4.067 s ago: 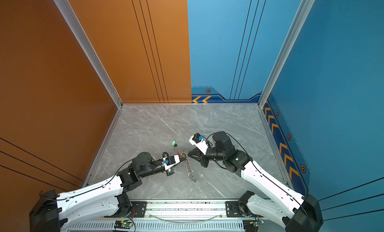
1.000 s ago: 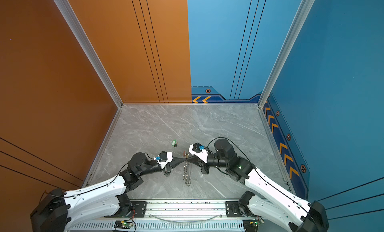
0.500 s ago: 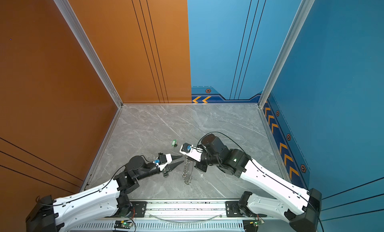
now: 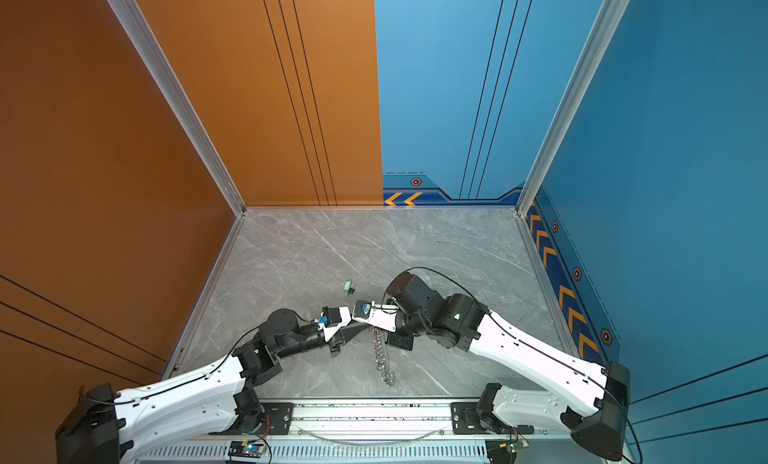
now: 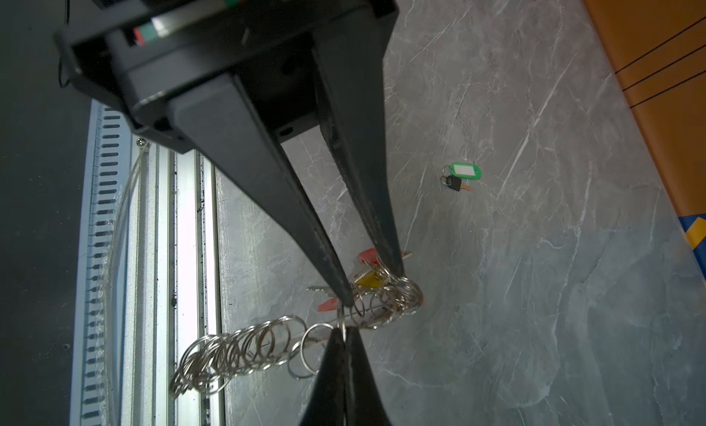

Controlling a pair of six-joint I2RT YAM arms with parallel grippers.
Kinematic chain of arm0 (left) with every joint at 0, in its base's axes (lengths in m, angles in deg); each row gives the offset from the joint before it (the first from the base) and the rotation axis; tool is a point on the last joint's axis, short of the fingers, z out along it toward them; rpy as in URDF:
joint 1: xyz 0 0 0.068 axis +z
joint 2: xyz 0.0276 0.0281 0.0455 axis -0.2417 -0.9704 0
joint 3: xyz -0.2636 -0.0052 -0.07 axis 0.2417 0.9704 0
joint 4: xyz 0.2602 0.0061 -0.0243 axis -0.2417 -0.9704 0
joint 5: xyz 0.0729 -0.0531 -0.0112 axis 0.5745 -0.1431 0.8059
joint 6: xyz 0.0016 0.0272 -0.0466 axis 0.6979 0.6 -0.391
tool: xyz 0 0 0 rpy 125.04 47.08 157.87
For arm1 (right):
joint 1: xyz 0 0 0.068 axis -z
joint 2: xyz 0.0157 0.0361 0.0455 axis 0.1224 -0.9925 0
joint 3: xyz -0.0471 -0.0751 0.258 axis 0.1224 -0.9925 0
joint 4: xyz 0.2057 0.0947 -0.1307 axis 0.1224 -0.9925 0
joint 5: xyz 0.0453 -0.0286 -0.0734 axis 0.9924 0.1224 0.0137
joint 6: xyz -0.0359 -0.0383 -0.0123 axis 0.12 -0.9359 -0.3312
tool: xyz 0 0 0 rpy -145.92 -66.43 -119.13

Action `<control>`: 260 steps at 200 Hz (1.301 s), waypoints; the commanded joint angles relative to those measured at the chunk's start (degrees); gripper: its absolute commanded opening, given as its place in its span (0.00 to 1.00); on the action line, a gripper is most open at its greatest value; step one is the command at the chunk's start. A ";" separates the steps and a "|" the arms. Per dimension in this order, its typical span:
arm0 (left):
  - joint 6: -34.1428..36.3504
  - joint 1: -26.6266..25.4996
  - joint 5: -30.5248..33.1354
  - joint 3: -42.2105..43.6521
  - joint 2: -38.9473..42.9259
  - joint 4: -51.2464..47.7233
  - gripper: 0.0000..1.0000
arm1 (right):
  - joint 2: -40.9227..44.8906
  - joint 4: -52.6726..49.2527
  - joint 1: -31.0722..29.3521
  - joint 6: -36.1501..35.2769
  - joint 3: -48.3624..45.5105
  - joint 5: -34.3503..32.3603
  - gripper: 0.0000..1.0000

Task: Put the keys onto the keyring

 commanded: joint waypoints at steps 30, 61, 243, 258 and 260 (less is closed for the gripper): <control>-2.65 0.92 -6.08 -1.41 -1.11 2.12 0.18 | 1.54 2.11 -0.07 -0.82 0.81 -1.11 0.00; -5.27 2.37 -5.61 0.06 -0.34 5.41 0.20 | 2.38 2.38 0.63 -0.91 0.01 -1.75 0.00; -9.56 4.16 -13.28 -1.35 -5.84 9.89 0.15 | 3.22 6.68 1.36 -0.79 -2.43 1.54 0.00; -9.59 4.20 -13.13 -1.55 -5.94 9.84 0.14 | 3.05 6.82 1.28 -0.82 -2.46 2.02 0.00; -9.68 4.20 -13.09 -1.57 -5.94 9.81 0.13 | 3.05 6.79 1.28 -0.82 -2.46 2.02 0.00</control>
